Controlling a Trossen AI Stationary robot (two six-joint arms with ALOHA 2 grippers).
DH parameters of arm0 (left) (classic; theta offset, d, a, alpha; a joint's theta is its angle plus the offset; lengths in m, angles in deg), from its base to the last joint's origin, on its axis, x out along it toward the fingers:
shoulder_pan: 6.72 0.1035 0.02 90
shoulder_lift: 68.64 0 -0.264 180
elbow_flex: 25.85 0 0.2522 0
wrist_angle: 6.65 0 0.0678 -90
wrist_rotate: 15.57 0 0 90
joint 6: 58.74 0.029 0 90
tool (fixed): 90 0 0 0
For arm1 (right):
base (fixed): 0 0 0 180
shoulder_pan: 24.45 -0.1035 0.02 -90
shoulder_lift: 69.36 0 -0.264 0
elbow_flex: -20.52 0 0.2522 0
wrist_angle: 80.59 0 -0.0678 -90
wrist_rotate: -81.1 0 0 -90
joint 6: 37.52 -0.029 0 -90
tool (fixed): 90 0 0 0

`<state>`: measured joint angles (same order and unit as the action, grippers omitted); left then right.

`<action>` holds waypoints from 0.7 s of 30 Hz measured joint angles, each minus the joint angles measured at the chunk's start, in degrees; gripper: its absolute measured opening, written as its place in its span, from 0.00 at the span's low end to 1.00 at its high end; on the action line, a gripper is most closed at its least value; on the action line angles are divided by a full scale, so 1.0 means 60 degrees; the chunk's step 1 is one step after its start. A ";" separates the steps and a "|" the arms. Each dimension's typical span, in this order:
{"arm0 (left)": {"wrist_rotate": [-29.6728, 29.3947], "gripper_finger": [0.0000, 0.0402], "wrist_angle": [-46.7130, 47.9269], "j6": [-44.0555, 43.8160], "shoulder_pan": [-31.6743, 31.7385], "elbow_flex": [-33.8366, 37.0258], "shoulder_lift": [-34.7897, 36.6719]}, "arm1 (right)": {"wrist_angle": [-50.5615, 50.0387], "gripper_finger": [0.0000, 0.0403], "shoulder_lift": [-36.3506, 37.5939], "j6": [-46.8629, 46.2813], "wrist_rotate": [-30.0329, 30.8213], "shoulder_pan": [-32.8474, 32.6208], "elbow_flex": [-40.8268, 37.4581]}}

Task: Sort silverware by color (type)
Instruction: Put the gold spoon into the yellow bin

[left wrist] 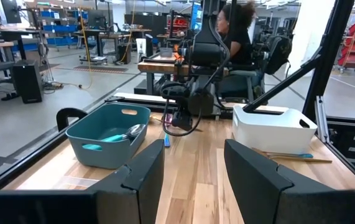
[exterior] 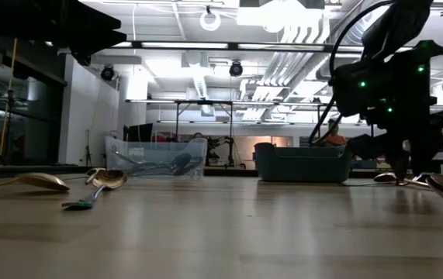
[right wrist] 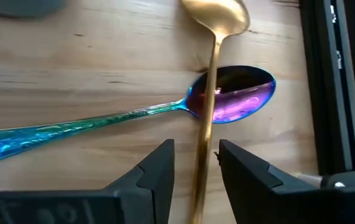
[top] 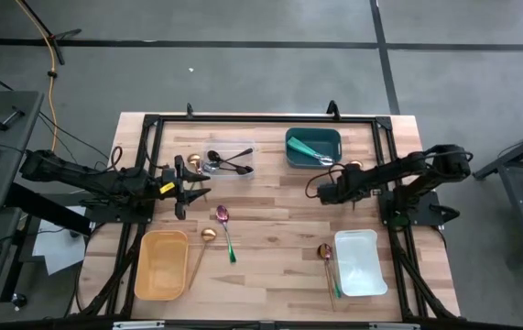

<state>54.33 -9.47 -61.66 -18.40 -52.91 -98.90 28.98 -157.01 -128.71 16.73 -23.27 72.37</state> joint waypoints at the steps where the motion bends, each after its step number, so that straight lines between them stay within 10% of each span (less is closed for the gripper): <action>1: 0.0000 0.40 0.0000 0.0000 0.0000 0.0000 0.0000 | -0.0032 0.30 0.0000 0.0008 -0.0056 0.0063 -0.0003; 21: 0.0058 0.40 -0.0066 0.0007 0.0000 0.0000 0.0000 | 0.1056 0.27 0.0004 -0.0180 0.0113 0.0293 -0.0860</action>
<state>54.67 -9.87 -61.61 -18.40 -52.91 -98.90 35.31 -156.99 -129.79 17.40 -21.51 67.21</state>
